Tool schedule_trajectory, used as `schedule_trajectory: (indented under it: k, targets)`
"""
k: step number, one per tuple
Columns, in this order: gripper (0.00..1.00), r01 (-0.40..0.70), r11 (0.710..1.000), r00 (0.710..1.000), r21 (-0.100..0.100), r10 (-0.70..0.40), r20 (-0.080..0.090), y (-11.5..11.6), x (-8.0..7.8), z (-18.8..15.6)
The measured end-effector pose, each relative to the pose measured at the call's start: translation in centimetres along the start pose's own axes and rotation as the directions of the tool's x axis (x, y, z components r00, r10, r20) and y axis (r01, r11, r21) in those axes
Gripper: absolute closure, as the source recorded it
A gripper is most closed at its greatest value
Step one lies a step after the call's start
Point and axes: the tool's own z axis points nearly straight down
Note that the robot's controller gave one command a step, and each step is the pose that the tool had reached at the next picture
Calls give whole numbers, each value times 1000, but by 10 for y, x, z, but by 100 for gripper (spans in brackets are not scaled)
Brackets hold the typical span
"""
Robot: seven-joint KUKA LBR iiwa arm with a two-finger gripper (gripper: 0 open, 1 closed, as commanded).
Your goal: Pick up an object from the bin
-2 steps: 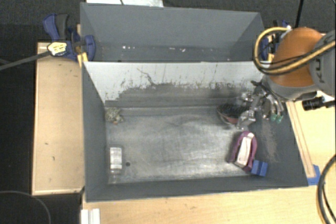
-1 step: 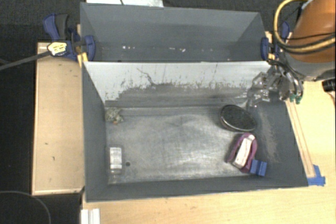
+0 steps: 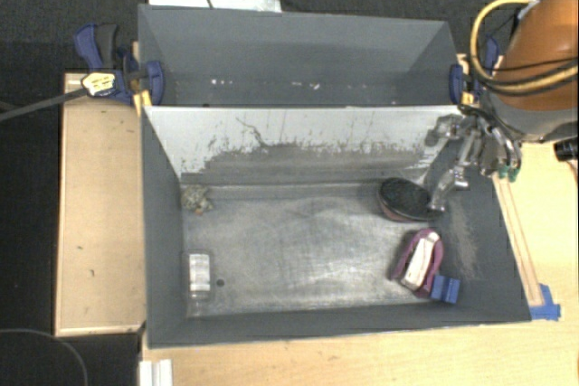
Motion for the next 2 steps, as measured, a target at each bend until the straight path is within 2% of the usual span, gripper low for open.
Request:
schedule_trajectory:
  k: [1, 2]
  targets:
    - [0, 229, 974, 974, 1, -229, -2, -28, 15, -11]
    - [0, 203, 979, 979, 5, -203, 24, -40, 45, 113]
